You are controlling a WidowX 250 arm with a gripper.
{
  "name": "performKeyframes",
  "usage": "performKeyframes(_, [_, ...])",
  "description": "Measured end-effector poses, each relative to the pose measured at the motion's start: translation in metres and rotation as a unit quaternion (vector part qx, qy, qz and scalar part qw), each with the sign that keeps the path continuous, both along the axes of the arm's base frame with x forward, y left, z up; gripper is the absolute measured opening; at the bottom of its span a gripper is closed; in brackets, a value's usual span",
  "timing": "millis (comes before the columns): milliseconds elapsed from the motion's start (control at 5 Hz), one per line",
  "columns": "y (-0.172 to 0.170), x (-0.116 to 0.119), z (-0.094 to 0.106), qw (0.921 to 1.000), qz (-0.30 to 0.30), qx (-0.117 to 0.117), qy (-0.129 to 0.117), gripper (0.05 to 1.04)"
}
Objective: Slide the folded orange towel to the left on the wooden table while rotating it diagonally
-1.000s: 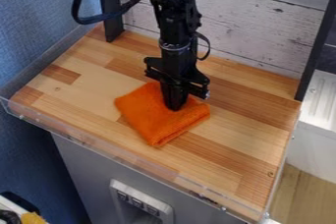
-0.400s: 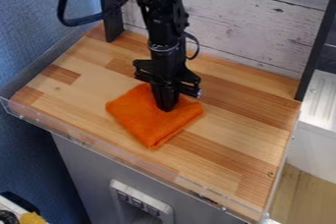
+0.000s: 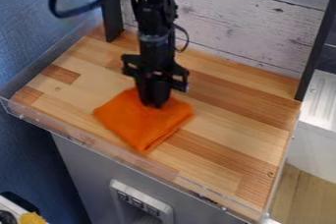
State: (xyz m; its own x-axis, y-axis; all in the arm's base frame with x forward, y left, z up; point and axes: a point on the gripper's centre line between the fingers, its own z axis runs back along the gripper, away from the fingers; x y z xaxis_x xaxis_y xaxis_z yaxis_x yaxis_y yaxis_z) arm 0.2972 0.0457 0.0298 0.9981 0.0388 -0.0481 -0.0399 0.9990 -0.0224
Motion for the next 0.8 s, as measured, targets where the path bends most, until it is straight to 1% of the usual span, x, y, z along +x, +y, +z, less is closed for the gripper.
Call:
performKeyframes(200, [0.013,-0.005,0.018,1.0,0.0,-0.001,-0.008,0.768])
performKeyframes(400, [0.026,-0.01,0.036,0.9998,-0.004,0.001,-0.021,0.993])
performKeyframes(600, [0.035,-0.013,0.05,0.9993,-0.007,0.006,-0.037,0.999])
performKeyframes(800, [0.044,-0.02,0.055,0.9991,-0.009,0.011,-0.041,0.995])
